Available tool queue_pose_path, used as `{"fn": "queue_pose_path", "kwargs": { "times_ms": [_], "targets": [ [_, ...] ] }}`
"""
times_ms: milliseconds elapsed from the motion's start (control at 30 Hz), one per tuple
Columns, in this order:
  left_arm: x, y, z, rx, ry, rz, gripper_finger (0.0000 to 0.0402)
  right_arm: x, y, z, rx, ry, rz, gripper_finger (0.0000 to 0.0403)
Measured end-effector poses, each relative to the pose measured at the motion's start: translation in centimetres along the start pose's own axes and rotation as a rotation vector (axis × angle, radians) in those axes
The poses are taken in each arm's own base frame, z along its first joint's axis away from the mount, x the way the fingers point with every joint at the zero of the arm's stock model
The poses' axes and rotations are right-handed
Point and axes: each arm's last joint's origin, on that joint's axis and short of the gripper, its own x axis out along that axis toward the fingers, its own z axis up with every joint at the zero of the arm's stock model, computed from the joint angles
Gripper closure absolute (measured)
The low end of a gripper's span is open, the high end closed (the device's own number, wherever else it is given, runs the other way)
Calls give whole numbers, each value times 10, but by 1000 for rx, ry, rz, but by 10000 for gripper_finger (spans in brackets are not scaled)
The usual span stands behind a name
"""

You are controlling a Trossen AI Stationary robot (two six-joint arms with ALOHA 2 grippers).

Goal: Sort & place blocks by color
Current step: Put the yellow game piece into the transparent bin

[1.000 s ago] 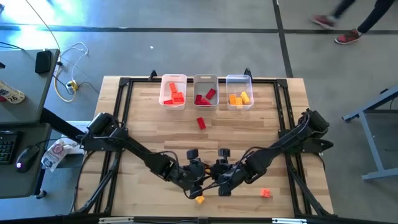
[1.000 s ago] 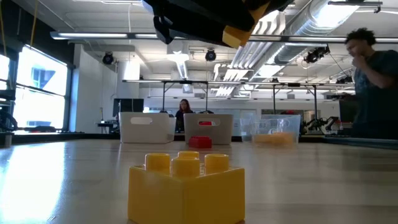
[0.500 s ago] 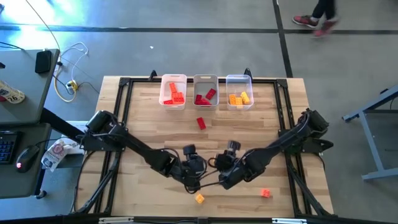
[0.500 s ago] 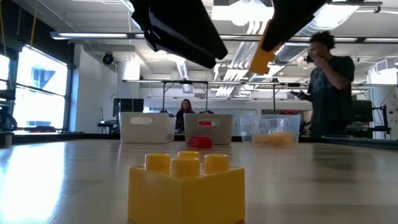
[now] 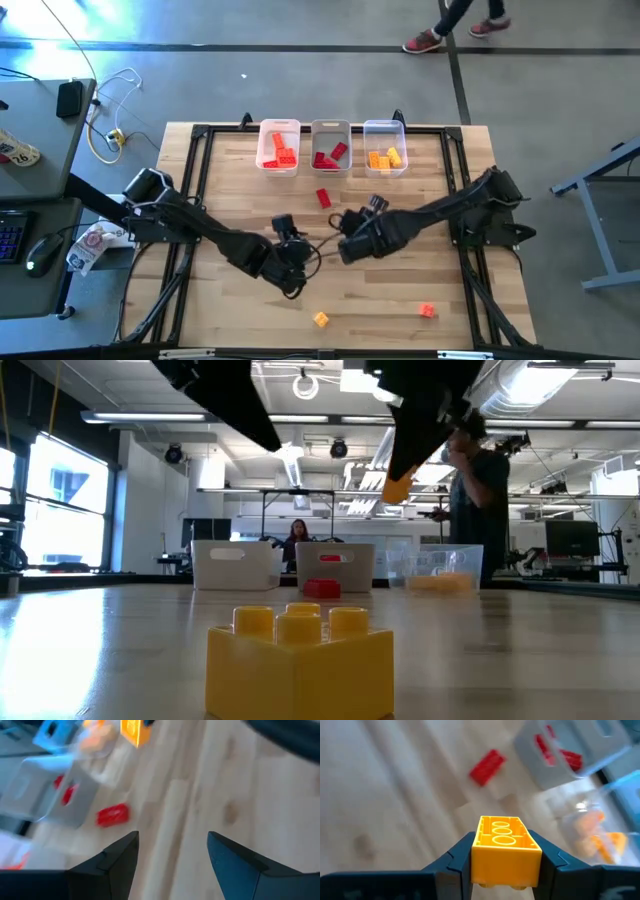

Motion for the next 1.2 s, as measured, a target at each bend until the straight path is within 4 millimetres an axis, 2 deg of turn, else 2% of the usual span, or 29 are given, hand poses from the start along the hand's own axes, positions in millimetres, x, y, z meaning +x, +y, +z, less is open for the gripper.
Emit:
{"fn": "queue_pose_path", "kwargs": {
  "times_ms": [200,467,800,1000,1200],
  "targets": [
    [-5,19,-12,12,118,95,179,21,-28,15,61,19,-110,288],
    [-3,37,-23,44,196,248,179,53,-77,33,137,107,-224,288],
    [9,64,-24,100,242,424,179,93,-153,47,200,223,-334,287],
    [12,69,-24,94,258,437,179,117,-201,44,281,339,-277,287],
    [12,69,-24,88,271,419,179,134,-243,40,372,380,-188,287]
  ]
}}
